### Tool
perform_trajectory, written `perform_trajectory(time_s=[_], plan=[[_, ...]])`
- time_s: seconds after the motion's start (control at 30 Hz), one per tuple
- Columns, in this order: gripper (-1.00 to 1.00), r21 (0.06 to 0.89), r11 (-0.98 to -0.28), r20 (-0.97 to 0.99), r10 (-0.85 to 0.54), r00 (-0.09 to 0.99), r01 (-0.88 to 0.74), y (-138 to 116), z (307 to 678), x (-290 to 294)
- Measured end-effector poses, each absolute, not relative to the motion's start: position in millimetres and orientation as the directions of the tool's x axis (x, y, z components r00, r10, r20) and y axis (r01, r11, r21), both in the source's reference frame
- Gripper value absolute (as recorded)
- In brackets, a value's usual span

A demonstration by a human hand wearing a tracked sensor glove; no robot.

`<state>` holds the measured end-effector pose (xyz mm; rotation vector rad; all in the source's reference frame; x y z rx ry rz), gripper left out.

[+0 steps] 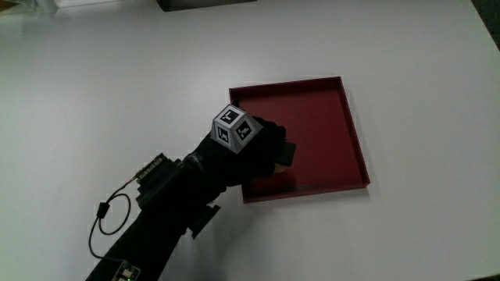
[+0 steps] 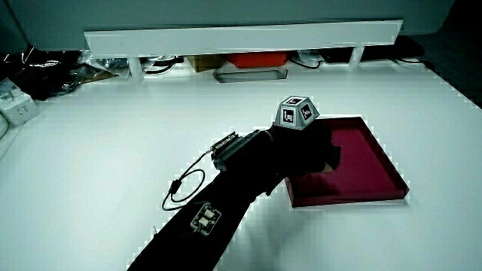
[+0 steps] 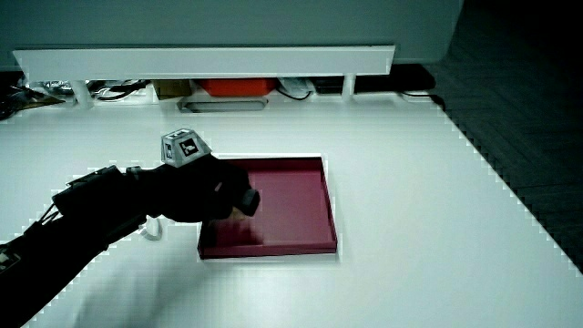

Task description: Pick charger from plate

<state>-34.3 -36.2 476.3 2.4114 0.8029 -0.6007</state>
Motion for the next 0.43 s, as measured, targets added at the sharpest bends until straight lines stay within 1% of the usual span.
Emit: perform_trajectory(time_s=[0.03, 0.17, 0.3, 0.33, 0.4, 0.43], plan=[[1.0, 0.342, -0.683, -0.548, 0.413, 0.727, 0.646, -36.4, 471.4, -36.2], [1.0, 0.29, -0.69, -0.551, 0.446, 0.706, 0.663, -37.4, 460.7, -46.9], [1.0, 0.285, -0.698, -0.54, 0.45, 0.712, 0.657, -38.0, 447.1, -59.2], [1.0, 0.267, -0.701, -0.515, 0.476, 0.712, 0.661, -38.0, 442.4, -62.3], [1.0, 0.233, -0.707, -0.553, 0.469, 0.689, 0.668, -37.9, 448.4, -72.5], [1.0, 0.234, -0.704, -0.513, 0.496, 0.701, 0.67, -37.2, 438.0, -76.9]])
